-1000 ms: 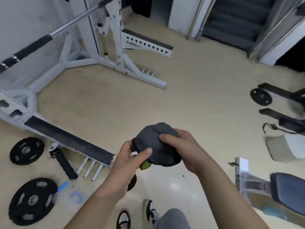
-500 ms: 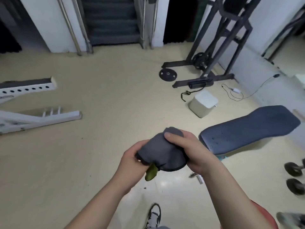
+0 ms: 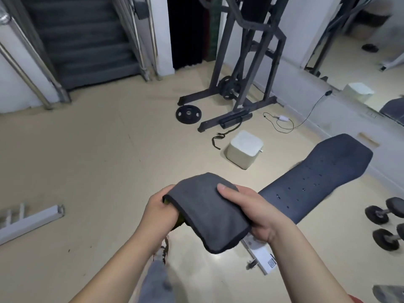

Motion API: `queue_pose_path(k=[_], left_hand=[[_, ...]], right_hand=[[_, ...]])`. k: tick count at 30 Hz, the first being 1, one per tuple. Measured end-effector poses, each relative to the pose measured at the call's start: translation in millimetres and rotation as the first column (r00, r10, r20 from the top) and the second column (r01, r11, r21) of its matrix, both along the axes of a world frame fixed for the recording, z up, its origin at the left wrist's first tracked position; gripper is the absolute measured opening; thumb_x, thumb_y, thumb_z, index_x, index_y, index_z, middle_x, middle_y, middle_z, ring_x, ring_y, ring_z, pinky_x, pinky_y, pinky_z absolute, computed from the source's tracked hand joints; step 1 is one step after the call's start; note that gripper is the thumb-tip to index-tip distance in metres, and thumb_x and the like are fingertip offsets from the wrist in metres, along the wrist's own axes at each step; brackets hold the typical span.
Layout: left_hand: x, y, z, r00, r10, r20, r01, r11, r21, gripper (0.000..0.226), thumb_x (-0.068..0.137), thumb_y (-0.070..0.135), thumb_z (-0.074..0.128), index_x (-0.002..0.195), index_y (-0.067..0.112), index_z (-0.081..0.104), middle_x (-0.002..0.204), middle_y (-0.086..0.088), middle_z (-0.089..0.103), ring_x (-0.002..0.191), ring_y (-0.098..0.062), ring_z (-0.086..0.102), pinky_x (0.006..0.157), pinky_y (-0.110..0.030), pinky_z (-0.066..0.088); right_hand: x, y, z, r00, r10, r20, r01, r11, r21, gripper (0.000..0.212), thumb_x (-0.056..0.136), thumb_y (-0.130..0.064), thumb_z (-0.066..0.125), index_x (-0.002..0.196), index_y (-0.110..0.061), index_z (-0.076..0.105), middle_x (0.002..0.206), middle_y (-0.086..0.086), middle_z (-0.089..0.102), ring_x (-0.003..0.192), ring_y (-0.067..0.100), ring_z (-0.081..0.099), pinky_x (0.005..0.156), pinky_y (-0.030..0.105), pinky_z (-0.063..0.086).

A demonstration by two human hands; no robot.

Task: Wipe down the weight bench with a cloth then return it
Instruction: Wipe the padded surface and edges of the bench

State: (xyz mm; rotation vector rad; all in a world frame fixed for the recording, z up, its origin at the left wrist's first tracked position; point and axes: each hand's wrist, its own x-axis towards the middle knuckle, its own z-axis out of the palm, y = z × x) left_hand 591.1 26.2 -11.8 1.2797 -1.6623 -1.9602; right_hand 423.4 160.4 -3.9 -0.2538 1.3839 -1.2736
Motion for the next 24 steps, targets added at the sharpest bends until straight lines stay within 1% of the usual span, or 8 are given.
queue_pose_path(k=[2,5,7,10,14,17,20,24], left_hand=[[-33,-44,2,0.999,-0.036,-0.027,0.036,0.999,0.011,0.024,0.096,0.011,0.056,0.099,0.022,0.077,0.075,0.004,0.071,0.056,-0.009,0.059,0.05,-0.02,0.047],[-91,-106,5,0.985,-0.171,-0.035,0.173,0.983,0.061,0.023,0.092,0.035,0.062,0.111,0.03,0.074,0.104,0.001,0.079,0.088,-0.016,0.071,0.077,-0.035,0.057],[-130,-139,11,0.961,-0.274,-0.039,0.276,0.954,0.113,0.03,0.084,0.044,0.064,0.106,0.027,0.074,0.095,-0.003,0.078,0.076,-0.013,0.065,0.069,-0.031,0.049],[-194,-172,21,0.908,-0.41,-0.092,0.42,0.893,0.163,0.031,0.082,0.041,0.059,0.106,0.027,0.074,0.085,0.01,0.076,0.064,-0.007,0.065,0.06,-0.025,0.046],[-281,-179,30,0.804,-0.58,-0.131,0.595,0.778,0.202,0.029,0.089,0.038,0.06,0.111,0.031,0.076,0.113,-0.003,0.077,0.091,-0.019,0.064,0.08,-0.033,0.046],[-346,-165,28,0.718,-0.676,-0.166,0.694,0.674,0.254,0.03,0.104,0.019,0.05,0.112,0.029,0.077,0.114,0.005,0.078,0.108,-0.011,0.071,0.095,-0.032,0.051],[-407,-152,18,0.674,-0.721,-0.161,0.731,0.617,0.292,0.029,0.105,0.017,0.049,0.124,0.02,0.07,0.12,0.001,0.076,0.118,-0.015,0.068,0.106,-0.038,0.05],[-482,-142,12,0.682,-0.703,-0.204,0.709,0.566,0.421,0.037,0.103,0.03,0.052,0.135,0.015,0.064,0.13,-0.005,0.071,0.125,-0.024,0.065,0.113,-0.051,0.044]], right_hand=[[-26,-36,-8,0.999,-0.015,-0.051,0.015,1.0,0.001,0.04,0.094,-0.039,0.072,0.119,-0.008,0.072,0.123,0.016,0.075,0.11,0.031,0.071,0.104,0.051,0.049],[-66,-86,-9,0.993,-0.106,-0.056,0.104,0.994,-0.023,0.04,0.097,-0.034,0.069,0.124,-0.005,0.068,0.126,0.02,0.073,0.107,0.03,0.071,0.095,0.046,0.052],[-92,-112,-5,0.984,-0.174,-0.045,0.172,0.984,-0.035,0.041,0.099,-0.033,0.067,0.129,-0.006,0.067,0.126,0.02,0.073,0.112,0.035,0.071,0.094,0.046,0.055],[-136,-136,2,0.941,-0.329,-0.073,0.327,0.944,-0.044,0.035,0.097,-0.035,0.07,0.119,-0.008,0.073,0.12,0.018,0.076,0.111,0.037,0.072,0.09,0.046,0.057],[-191,-132,13,0.796,-0.575,-0.187,0.584,0.812,-0.009,0.019,0.097,-0.028,0.071,0.094,-0.009,0.068,0.09,0.004,0.078,0.073,0.014,0.072,0.062,0.023,0.054],[-240,-118,12,0.671,-0.687,-0.279,0.716,0.698,0.007,0.023,0.098,-0.028,0.069,0.085,-0.012,0.06,0.073,0.0,0.064,0.057,0.009,0.058,0.051,0.016,0.043],[-291,-101,3,0.583,-0.726,-0.365,0.779,0.628,-0.003,0.029,0.099,-0.032,0.067,0.078,-0.016,0.055,0.071,-0.004,0.056,0.062,0.009,0.05,0.055,0.019,0.038],[-358,-90,-2,0.631,-0.729,-0.264,0.756,0.655,-0.002,0.031,0.099,-0.043,0.064,0.089,-0.014,0.06,0.084,-0.001,0.066,0.079,0.014,0.06,0.072,0.029,0.047]])
